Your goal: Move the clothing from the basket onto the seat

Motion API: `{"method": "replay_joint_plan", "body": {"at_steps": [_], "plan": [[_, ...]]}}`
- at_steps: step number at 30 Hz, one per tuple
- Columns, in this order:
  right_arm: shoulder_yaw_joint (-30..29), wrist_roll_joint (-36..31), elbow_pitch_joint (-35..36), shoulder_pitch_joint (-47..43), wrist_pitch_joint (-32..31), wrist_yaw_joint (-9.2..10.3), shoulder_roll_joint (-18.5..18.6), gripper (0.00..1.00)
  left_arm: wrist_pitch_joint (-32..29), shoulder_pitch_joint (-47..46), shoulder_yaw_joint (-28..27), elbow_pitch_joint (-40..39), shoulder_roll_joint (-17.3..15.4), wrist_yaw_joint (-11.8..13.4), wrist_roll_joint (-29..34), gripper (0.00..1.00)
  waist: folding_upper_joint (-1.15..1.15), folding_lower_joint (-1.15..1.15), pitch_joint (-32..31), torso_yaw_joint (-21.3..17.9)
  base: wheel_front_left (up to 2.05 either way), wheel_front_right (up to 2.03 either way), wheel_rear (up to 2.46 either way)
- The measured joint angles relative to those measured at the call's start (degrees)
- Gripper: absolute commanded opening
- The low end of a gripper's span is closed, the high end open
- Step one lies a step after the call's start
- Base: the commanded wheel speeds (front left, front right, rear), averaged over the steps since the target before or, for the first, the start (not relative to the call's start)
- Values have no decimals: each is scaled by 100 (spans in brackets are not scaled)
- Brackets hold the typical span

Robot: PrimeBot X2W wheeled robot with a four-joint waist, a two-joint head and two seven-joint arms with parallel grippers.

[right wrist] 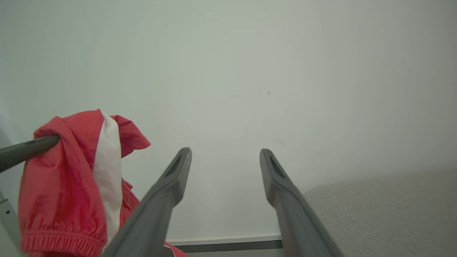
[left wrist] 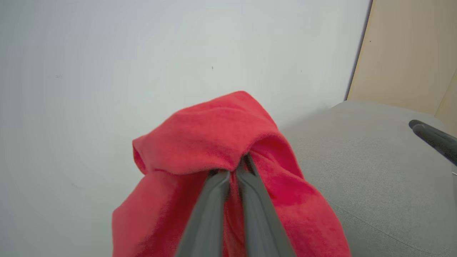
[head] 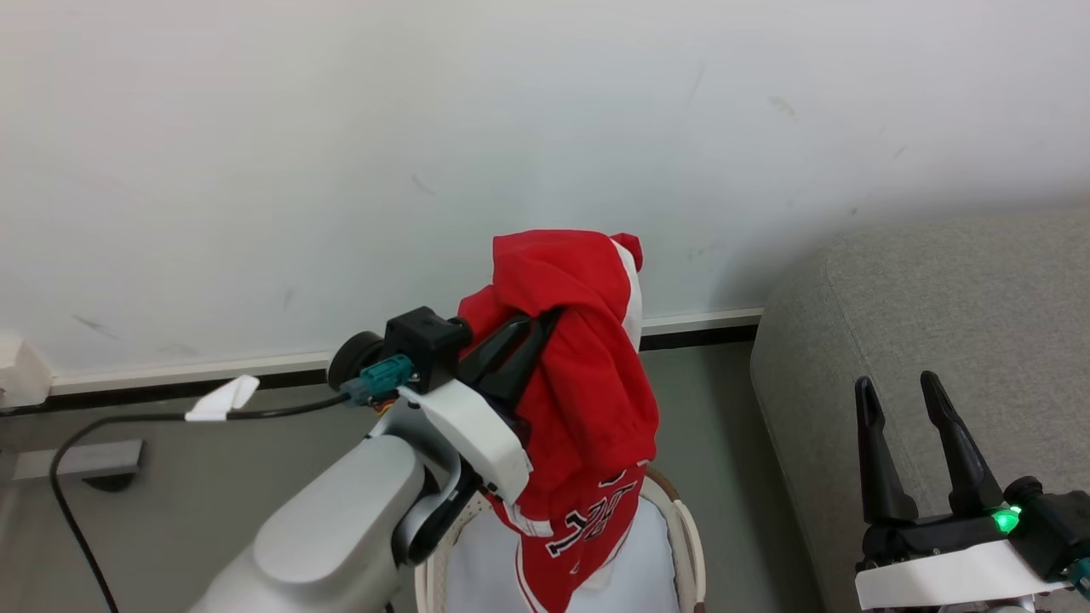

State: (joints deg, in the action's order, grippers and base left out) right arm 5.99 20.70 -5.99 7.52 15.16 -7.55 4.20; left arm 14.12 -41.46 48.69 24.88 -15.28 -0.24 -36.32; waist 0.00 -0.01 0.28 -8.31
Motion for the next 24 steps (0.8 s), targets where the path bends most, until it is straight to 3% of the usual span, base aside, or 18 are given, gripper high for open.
{"method": "replay_joint_plan", "body": {"at_steps": [15,24], "plan": [[593,116,131,-43,0,0,248,100,-255,-14,-43,-714,-168,240,-48,0,0,1,18,66,0,0,0],[2149,445,-60,197,0,0,810,100,-296,-82,0,-715,-88,231,-71,0,0,1,-2,194,0,0,0]]}}
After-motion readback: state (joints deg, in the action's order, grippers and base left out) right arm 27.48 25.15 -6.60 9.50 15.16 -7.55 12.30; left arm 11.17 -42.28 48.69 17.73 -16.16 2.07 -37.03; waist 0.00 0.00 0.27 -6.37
